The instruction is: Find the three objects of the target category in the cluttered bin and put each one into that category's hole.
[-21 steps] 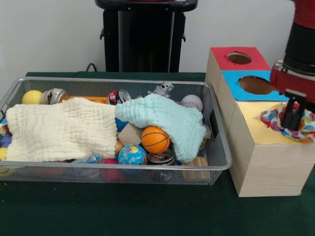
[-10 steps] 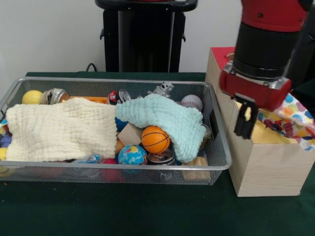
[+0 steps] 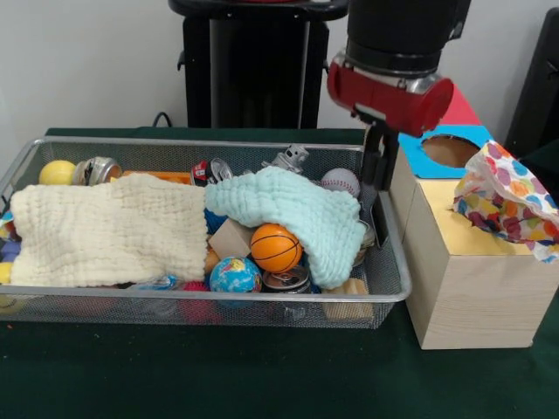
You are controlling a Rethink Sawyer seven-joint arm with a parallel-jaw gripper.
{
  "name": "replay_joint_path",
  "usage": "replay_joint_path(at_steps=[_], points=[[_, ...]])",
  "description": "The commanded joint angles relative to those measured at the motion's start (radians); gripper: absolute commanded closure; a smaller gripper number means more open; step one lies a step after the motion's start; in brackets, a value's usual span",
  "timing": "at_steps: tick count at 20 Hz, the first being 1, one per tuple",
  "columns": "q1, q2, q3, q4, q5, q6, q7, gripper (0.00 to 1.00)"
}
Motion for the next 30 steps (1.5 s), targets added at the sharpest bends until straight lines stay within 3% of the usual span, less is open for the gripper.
replay_joint_path(at_steps=[1,6,14,25,30], points=[[0.078,-0.057,0.081,0.216,-0.012,-0.011,0.054,1.0],[0.139,-0.048,0.034,0.143,-0.007,0.079,0.131,1.0],[0.167,-0.033,0.009,0.024,0.019,0.219,0.162,1.0],[0.06,0.05,0.074,0.048,-0.021,0.019,-0.001,1.0],[0.055,0.062,0.079,0.024,-0.034,0.024,-0.001,1.0]])
